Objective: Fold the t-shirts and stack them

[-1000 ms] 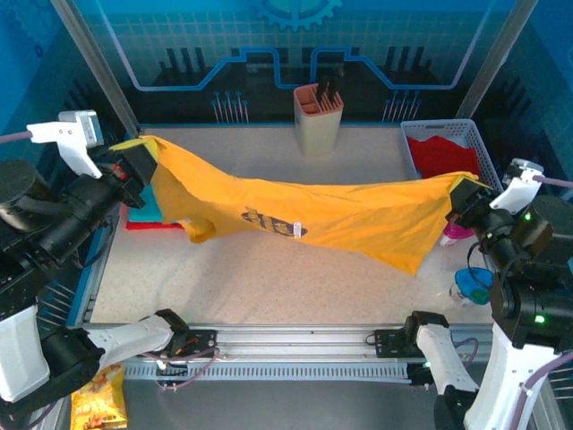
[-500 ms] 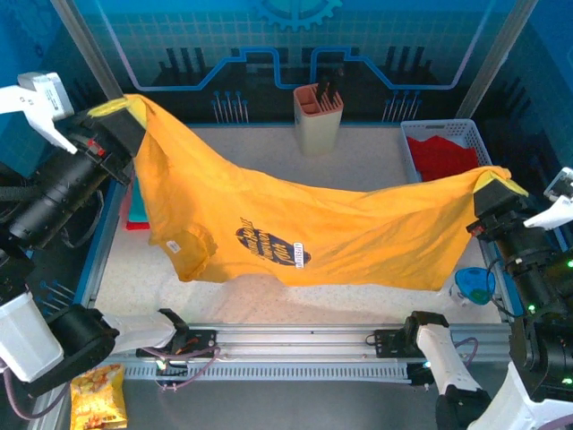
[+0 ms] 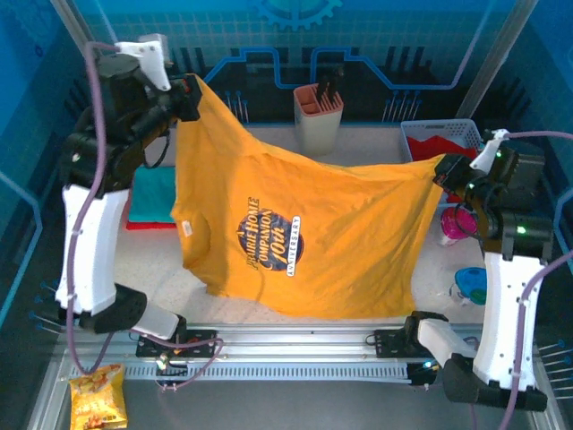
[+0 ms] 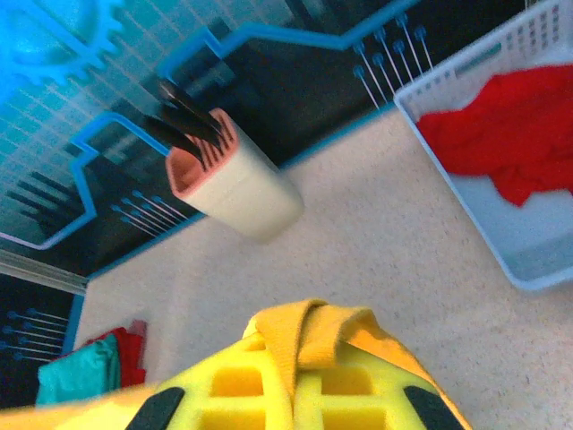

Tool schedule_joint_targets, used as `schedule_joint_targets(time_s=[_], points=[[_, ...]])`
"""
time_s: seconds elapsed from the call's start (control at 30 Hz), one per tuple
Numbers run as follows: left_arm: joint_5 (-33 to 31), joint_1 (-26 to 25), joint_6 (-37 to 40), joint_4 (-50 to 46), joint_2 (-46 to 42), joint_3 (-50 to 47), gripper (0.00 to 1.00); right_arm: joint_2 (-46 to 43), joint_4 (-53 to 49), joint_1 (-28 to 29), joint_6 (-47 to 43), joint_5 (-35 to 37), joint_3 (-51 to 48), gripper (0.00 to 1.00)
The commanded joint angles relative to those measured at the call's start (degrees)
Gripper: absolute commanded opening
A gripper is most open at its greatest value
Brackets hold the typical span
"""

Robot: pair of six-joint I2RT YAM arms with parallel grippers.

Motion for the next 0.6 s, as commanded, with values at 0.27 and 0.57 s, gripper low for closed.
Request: schedule_joint_targets(time_s=[0.27,0.57], points=[[23.86,6.88,-1.95,14.66,0.53,0.26,0.0,0.04,16.58,0.8,-1.57,-3.65,-0.13,0.0],[30.52,6.77,-2.83,16.95,-6.82,0.85,0.0,-9.46,16.57,0.78,-5.22,-4.63,-0.32,0.0]])
